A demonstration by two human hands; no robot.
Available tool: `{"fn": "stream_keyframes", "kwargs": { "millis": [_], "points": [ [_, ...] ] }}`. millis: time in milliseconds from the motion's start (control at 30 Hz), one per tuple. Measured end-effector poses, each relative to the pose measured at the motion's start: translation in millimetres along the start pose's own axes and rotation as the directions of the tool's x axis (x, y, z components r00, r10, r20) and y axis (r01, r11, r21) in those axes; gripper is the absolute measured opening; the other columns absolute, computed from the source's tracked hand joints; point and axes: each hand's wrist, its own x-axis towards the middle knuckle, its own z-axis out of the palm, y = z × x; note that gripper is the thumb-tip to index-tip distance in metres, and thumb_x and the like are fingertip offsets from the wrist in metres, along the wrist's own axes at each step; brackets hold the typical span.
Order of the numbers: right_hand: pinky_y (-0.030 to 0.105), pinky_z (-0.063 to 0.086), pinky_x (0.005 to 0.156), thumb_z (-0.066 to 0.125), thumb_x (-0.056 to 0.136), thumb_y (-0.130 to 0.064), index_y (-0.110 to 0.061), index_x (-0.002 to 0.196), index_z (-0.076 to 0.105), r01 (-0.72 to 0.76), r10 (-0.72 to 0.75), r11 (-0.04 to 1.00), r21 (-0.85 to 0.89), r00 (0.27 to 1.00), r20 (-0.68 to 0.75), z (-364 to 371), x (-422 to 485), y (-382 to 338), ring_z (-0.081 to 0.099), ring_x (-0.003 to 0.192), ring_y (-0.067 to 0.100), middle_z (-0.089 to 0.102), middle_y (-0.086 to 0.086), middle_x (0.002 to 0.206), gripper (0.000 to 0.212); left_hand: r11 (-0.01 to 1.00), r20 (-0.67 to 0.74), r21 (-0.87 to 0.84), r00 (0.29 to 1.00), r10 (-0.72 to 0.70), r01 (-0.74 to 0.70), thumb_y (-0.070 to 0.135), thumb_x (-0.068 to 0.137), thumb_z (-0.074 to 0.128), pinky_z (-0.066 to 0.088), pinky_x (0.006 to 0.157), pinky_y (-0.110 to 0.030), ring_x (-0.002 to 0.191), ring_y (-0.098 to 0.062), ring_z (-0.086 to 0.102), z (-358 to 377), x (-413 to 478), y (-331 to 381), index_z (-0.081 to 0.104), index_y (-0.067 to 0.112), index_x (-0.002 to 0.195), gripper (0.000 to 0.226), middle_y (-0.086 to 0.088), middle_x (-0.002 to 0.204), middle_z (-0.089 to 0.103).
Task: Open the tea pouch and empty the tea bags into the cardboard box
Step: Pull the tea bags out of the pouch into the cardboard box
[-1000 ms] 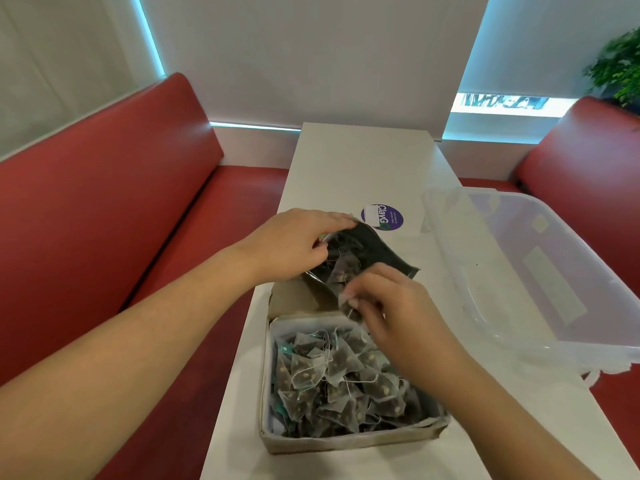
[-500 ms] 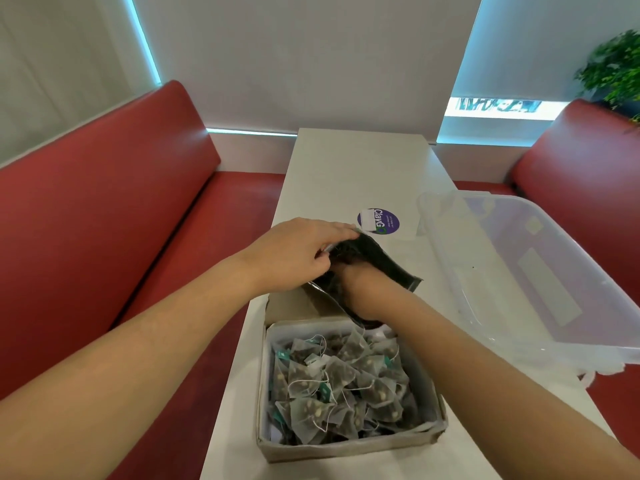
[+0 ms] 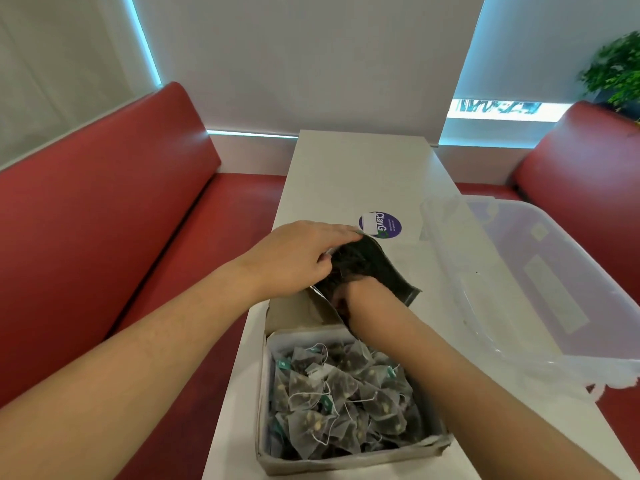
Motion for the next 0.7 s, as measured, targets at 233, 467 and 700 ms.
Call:
{"fn": "stream_keyframes", "kwargs": {
  "millis": [233,467,700],
  "points": [
    [0.014,0.048,0.080,0.063,0.087,-0.010,-0.019,0.099,0.071,0.399,-0.340,0.914,0.076,0.855,-0.391,18,-96,30,0.058,0.088,0.002,0.061,-0.009,0.103,0.017,0.997,-0.001,0.071,1.000,-0.023,0.023,0.006,0.088,0.045,0.026,0.097,-0.015,0.132,-0.008,0.041,6,4,-3,0.043,0.029,0.141,0.058,0.015,0.148,0.039],
    [0.018,0.046,0.089,0.056,0.090,-0.030,-0.032,0.113,0.066,0.368,-0.366,0.930,0.018,0.928,-0.075,28,-113,50,0.056,0.099,0.000,0.063,-0.017,0.115,0.024,0.996,-0.019,0.081,0.999,-0.027,0.028,0.007,0.089,0.045,0.030,0.099,-0.020,0.132,-0.011,0.043,5,3,1,0.042,0.029,0.142,0.057,0.013,0.148,0.040],
    [0.019,0.046,0.085,0.058,0.088,-0.030,-0.027,0.111,0.065,0.387,-0.382,0.919,-0.079,0.821,-0.424,13,-97,25,0.051,0.101,0.006,0.059,-0.011,0.112,0.024,0.998,-0.030,0.058,0.999,-0.038,0.040,0.008,0.089,0.047,0.028,0.101,-0.018,0.133,-0.009,0.042,0,0,3,0.041,0.031,0.142,0.057,0.012,0.148,0.040]
  ]
}}
